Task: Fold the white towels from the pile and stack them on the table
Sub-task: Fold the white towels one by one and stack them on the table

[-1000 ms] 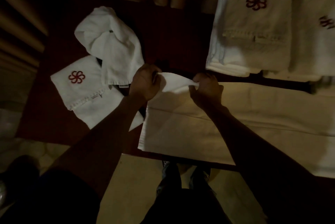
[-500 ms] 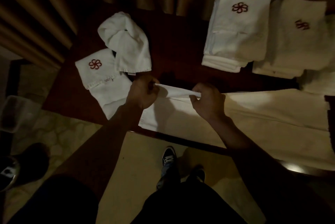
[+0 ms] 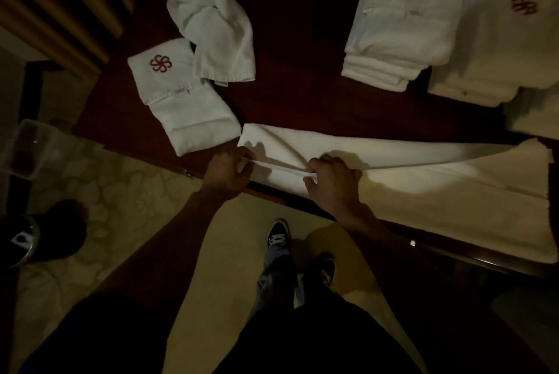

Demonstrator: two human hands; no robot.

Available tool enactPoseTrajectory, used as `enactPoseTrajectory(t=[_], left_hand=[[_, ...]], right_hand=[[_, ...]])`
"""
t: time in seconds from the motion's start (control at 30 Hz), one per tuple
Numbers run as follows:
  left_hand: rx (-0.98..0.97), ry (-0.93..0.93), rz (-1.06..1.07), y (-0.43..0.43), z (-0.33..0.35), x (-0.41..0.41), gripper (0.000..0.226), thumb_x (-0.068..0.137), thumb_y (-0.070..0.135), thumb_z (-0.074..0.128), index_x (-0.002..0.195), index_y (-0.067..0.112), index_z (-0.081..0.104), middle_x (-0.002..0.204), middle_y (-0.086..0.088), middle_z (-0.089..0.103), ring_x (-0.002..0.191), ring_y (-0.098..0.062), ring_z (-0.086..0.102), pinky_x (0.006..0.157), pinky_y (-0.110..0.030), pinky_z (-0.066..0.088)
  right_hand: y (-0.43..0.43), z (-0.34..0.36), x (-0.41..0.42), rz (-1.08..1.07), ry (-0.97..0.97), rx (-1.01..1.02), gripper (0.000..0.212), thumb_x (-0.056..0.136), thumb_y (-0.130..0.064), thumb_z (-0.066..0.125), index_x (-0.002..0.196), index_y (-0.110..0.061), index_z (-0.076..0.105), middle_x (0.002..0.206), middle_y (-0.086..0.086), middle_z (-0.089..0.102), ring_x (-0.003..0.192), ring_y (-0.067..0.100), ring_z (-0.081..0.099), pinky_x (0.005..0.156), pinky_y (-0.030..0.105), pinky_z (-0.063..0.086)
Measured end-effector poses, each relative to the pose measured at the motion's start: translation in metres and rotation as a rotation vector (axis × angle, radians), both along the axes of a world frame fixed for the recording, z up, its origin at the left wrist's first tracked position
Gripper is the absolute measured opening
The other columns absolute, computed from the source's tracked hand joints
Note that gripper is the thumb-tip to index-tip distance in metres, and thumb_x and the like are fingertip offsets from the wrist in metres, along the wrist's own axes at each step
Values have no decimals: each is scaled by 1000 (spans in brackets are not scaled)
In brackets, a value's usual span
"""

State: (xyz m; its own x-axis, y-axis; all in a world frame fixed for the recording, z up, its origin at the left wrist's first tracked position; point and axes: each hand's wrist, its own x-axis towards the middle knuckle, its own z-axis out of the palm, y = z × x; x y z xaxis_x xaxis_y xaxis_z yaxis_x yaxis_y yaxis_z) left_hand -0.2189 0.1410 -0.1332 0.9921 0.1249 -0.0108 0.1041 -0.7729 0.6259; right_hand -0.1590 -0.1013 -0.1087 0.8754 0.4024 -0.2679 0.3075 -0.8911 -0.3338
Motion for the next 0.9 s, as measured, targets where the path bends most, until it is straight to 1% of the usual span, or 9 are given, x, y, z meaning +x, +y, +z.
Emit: enactPoseTrajectory(t=[0.13,0.23,0.37,0.47,0.53,0.6,0.7,0.77,0.9], left_hand=[[21,-25,14,0,-6,-2,19,90,26,58,99,13,69,96,-9,67,83,-27,64,68,-39,54],[-12,-57,50,2,-8,-1,18,92,24,55,99,12,67,97,-9,67,83,-27,66,68,-36,55],[-1,-75,90,5,-14,-1,14,87,9,55,97,5,63,92,-10,66,79,-28,64,69,-32,51],[20,-57,122,9,-17,-4,24,83,-3,58,106,0,65,94,-11,67,85,-27,64,76,-26,46],[10,-74,124,12,-16,-6,30,81,-8,58,110,-3,65,94,-12,68,87,-25,62,78,-26,44],[5,-90,140,12,-16,-8,23,82,-10,58,102,-2,68,93,-12,69,87,-24,62,77,-26,44],[-15,-36,199,14,-19,-6,18,84,-10,57,88,4,67,93,-11,70,91,-28,65,80,-32,50],[-39,-20,218,16,-22,-6,19,84,-10,56,86,6,67,94,-9,70,92,-28,65,81,-30,49],[-92,-31,200,19,-23,-9,20,81,-10,57,84,8,65,93,-3,68,94,-25,65,82,-30,51]], right_hand=[[1,-4,-5,6,-8,-12,7,89,-26,64,96,-24,66,95,-3,57,100,24,55,79,41,38],[4,-4,-5,32,-74,31,6,88,-25,67,92,-21,66,91,-3,58,94,24,57,76,40,38],[13,-7,-6,79,-133,41,6,86,-24,69,89,-21,66,88,-3,60,91,25,60,75,41,41],[19,-11,-9,121,-122,16,7,88,-26,67,93,-21,68,92,-2,61,94,25,59,76,41,41],[19,-16,-11,141,-106,-2,9,90,-27,65,97,-22,69,95,-3,63,96,24,59,77,40,40],[19,-20,-13,163,-91,-1,12,91,-27,63,101,-22,70,98,-3,64,97,22,59,77,38,41],[21,-25,-14,191,-58,48,13,92,-23,63,101,-17,71,98,2,65,94,23,59,75,36,49],[23,-26,-13,199,-42,77,12,92,-19,63,98,-13,71,96,5,65,92,24,59,76,36,51],[23,-31,-15,204,-39,92,8,91,-18,64,92,-12,69,91,6,63,89,25,58,74,35,49]])
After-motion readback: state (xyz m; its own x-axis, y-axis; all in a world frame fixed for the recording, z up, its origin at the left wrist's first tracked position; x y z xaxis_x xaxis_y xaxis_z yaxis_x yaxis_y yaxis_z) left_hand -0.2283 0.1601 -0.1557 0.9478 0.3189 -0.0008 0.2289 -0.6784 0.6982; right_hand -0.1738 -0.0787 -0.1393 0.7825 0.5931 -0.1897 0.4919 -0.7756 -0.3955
